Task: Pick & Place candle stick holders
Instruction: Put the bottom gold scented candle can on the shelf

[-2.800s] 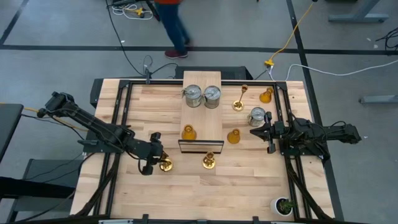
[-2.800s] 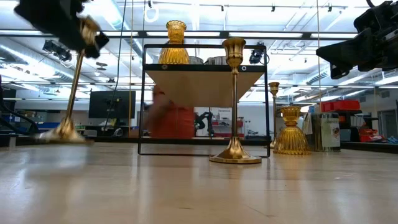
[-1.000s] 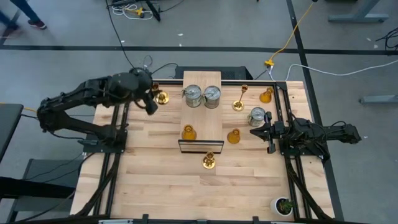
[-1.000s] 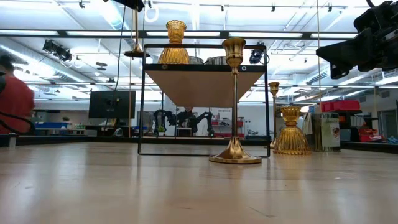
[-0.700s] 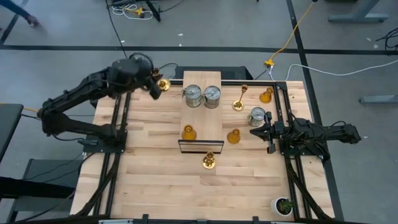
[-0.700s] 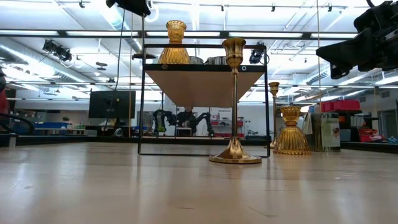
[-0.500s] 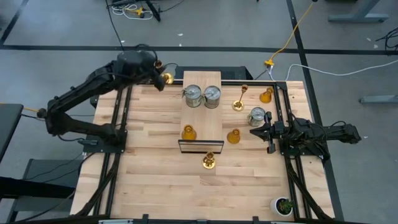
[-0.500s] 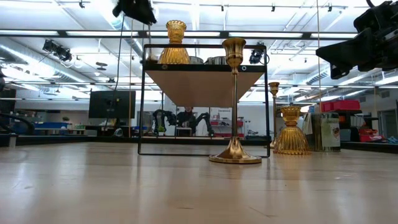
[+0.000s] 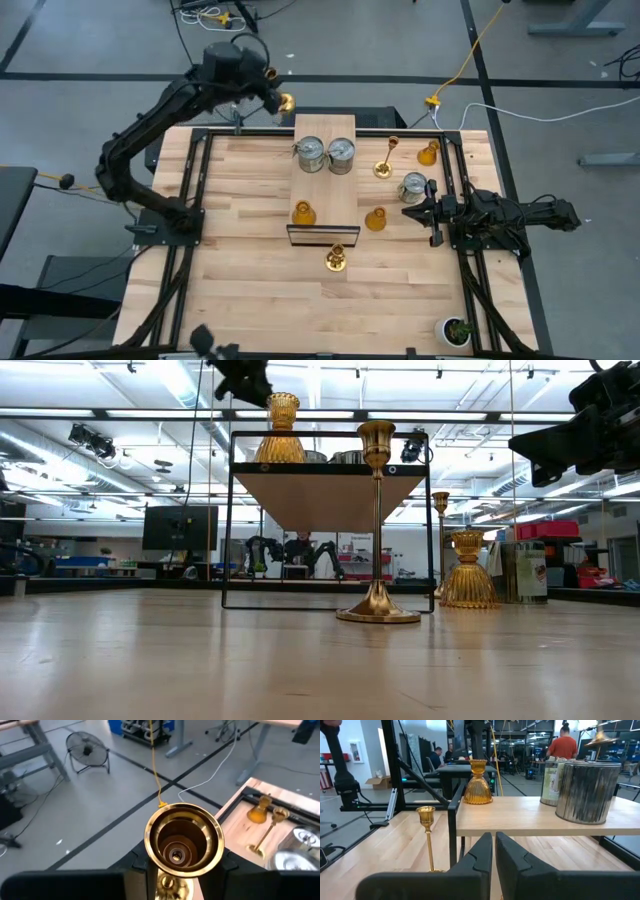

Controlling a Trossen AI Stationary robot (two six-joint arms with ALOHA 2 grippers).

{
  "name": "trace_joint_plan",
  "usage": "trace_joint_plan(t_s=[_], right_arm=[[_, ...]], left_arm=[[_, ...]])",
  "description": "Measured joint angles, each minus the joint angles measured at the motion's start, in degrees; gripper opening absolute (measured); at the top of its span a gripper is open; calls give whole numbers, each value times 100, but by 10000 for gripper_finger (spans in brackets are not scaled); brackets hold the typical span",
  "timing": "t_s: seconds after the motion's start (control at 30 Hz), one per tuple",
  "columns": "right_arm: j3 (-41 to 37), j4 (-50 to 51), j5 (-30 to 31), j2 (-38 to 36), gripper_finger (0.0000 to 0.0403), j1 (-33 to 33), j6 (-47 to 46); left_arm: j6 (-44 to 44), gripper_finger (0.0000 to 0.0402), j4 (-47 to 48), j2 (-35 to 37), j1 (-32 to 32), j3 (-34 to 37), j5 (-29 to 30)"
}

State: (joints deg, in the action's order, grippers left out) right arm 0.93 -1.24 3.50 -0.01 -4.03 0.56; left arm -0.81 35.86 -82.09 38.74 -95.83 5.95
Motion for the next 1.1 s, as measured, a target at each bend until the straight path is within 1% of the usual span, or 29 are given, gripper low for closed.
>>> trace_joint_plan(t_s=[0.2,0.4,0.57,0.87,1.1], right_arm=[[0,0,1,0,27,0,0],[0,-2,3,0,27,0,0],[-1,-1,6,0,27,0,1],[0,0,8,0,27,1,0],[0,0,8,0,27,2,0]], left_arm=[[-415,107,-28,-733,152,-895,-594],[-544,108,-17,-1260,160,-1351,-1017],[-591,107,-76,-1559,155,-1415,-1059],[-591,107,-177,-2062,134,-1417,-1556],[-593,111,-228,-2473,116,-1417,-1611]])
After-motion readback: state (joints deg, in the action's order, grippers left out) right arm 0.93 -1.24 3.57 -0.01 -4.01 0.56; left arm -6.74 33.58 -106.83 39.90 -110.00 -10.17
